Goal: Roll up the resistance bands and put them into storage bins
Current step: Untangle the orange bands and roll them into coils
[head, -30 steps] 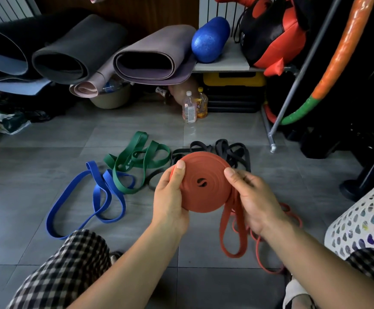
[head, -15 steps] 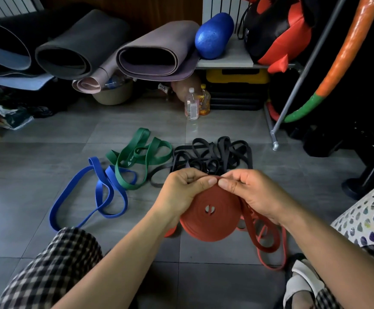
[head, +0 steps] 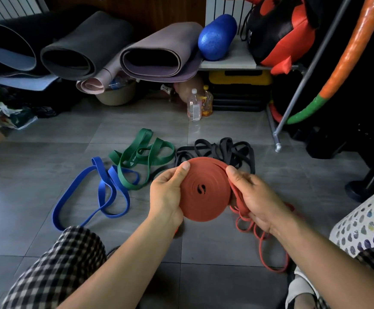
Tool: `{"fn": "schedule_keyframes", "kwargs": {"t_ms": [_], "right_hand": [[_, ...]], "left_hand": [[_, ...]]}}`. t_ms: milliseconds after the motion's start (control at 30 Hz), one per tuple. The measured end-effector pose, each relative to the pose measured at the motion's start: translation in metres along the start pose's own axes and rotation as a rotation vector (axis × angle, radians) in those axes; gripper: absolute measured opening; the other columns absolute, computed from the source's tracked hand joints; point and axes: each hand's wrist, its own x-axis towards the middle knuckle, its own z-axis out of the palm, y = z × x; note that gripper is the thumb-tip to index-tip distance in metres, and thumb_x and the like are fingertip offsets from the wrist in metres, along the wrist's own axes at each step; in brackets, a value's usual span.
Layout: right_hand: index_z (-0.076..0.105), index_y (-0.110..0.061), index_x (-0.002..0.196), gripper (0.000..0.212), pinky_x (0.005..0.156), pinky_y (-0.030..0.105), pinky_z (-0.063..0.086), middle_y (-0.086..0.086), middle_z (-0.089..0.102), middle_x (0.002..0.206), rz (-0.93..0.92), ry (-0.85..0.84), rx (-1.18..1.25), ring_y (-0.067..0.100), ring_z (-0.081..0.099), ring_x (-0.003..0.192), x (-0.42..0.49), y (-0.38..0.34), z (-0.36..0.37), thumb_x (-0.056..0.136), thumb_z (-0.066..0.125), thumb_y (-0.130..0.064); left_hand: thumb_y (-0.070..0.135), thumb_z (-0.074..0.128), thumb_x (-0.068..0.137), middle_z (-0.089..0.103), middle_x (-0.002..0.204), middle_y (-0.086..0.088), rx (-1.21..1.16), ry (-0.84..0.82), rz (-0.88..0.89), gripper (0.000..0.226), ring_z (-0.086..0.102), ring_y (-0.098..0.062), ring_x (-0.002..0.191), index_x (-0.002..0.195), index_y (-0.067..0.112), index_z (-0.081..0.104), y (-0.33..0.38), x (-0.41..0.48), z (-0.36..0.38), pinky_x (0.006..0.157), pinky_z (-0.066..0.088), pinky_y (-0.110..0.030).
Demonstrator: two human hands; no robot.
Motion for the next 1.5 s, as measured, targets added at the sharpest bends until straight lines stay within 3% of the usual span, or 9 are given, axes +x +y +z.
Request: {"fn": "schedule_keyframes", "kwargs": {"t_ms": [100, 200, 300, 433, 667, 967, 1200, 1333, 1500], "right_hand": [[0.061, -0.026, 0.082, 0.017, 0.064, 0.007, 0.048, -0.013, 0.068, 0.079, -0.055, 0.048, -0.064, -0.009, 0.063, 0.074, -0.003, -0.003, 0.007, 0.086, 0.050, -0.039], [0.062, -0.006, 0.092, 0.053, 0.085, 0.046, 0.051, 0.025, 0.064, 0.095, -0.118, 0.058, -0.231, 0.035, 0.062, 0.091, -0.004, -0.011, 0.004, 0.080, 0.048, -0.056], [0.056, 0.005, 0.096, 0.077, 0.083, 0.057, 0.047, 0.036, 0.057, 0.097, -0.112, 0.006, -0.293, 0.049, 0.055, 0.090, -0.010, -0.019, 0.001, 0.076, 0.048, -0.069], [0.062, -0.001, 0.096, 0.039, 0.069, 0.036, 0.056, 0.011, 0.070, 0.080, -0.065, -0.115, -0.279, 0.024, 0.067, 0.075, -0.010, -0.019, -0.003, 0.086, 0.052, -0.038], [0.061, -0.007, 0.103, 0.038, 0.055, 0.023, 0.054, 0.008, 0.070, 0.081, 0.063, -0.216, 0.013, 0.016, 0.068, 0.070, -0.013, -0.022, -0.015, 0.081, 0.050, -0.036], [0.064, -0.014, 0.074, 0.020, 0.048, 0.017, 0.045, -0.006, 0.062, 0.057, 0.006, 0.181, 0.010, 0.007, 0.052, 0.050, -0.007, -0.023, -0.034, 0.058, 0.070, -0.025], [0.071, -0.009, 0.067, 0.041, 0.051, 0.022, 0.046, 0.004, 0.062, 0.071, 0.168, -0.265, 0.655, 0.012, 0.054, 0.057, -0.012, -0.027, -0.034, 0.037, 0.092, -0.028], [0.068, -0.010, 0.094, 0.045, 0.053, 0.019, 0.049, 0.002, 0.066, 0.079, 0.285, -0.098, 0.314, 0.012, 0.062, 0.066, -0.010, -0.022, -0.036, 0.065, 0.072, -0.044], [0.063, -0.030, 0.109, 0.038, 0.086, 0.013, 0.045, -0.013, 0.067, 0.108, -0.247, -0.003, -0.294, -0.003, 0.059, 0.103, -0.016, -0.030, -0.022, 0.077, 0.052, -0.046]], "left_hand": [[0.020, 0.067, 0.082, 0.067, 0.071, -0.007, -0.029, 0.018, -0.040, 0.015, 0.063, -0.019, 0.061, 0.082, 0.006, 0.062, 0.001, 0.002, -0.001, 0.057, 0.056, -0.031], [0.021, 0.065, 0.083, 0.067, 0.067, -0.004, 0.012, -0.033, -0.056, 0.014, 0.064, -0.015, 0.056, 0.078, 0.008, 0.063, 0.002, 0.001, -0.003, 0.052, 0.054, -0.028], [0.026, 0.061, 0.085, 0.067, 0.075, 0.001, 0.200, -0.168, -0.004, 0.010, 0.062, -0.008, 0.058, 0.087, 0.017, 0.066, 0.008, 0.003, -0.008, 0.054, 0.052, -0.023], [0.024, 0.061, 0.084, 0.068, 0.090, 0.003, 0.513, -0.395, 0.164, 0.013, 0.063, -0.006, 0.076, 0.094, 0.023, 0.069, 0.012, 0.004, -0.009, 0.070, 0.053, -0.021], [0.016, 0.063, 0.084, 0.071, 0.077, 0.005, 0.482, -0.357, 0.230, 0.009, 0.066, -0.008, 0.070, 0.085, 0.016, 0.071, 0.012, 0.000, -0.009, 0.063, 0.053, -0.019], [0.015, 0.061, 0.083, 0.069, 0.075, 0.018, 0.562, -0.350, 0.466, 0.010, 0.063, 0.004, 0.073, 0.084, 0.022, 0.069, 0.020, -0.001, -0.014, 0.066, 0.048, -0.010], [0.013, 0.060, 0.083, 0.070, 0.070, 0.011, 0.432, -0.336, 0.390, 0.010, 0.062, -0.001, 0.067, 0.082, 0.019, 0.069, 0.020, 0.002, -0.016, 0.061, 0.049, -0.014], [0.015, 0.061, 0.083, 0.070, 0.075, 0.017, 0.547, -0.399, 0.460, 0.011, 0.062, 0.003, 0.072, 0.082, 0.022, 0.069, 0.023, 0.002, -0.017, 0.065, 0.047, -0.010], [0.011, 0.064, 0.083, 0.070, 0.079, 0.021, 0.694, -0.483, 0.491, 0.018, 0.063, 0.004, 0.077, 0.082, 0.028, 0.069, 0.019, 0.000, -0.018, 0.071, 0.046, -0.009]]}}
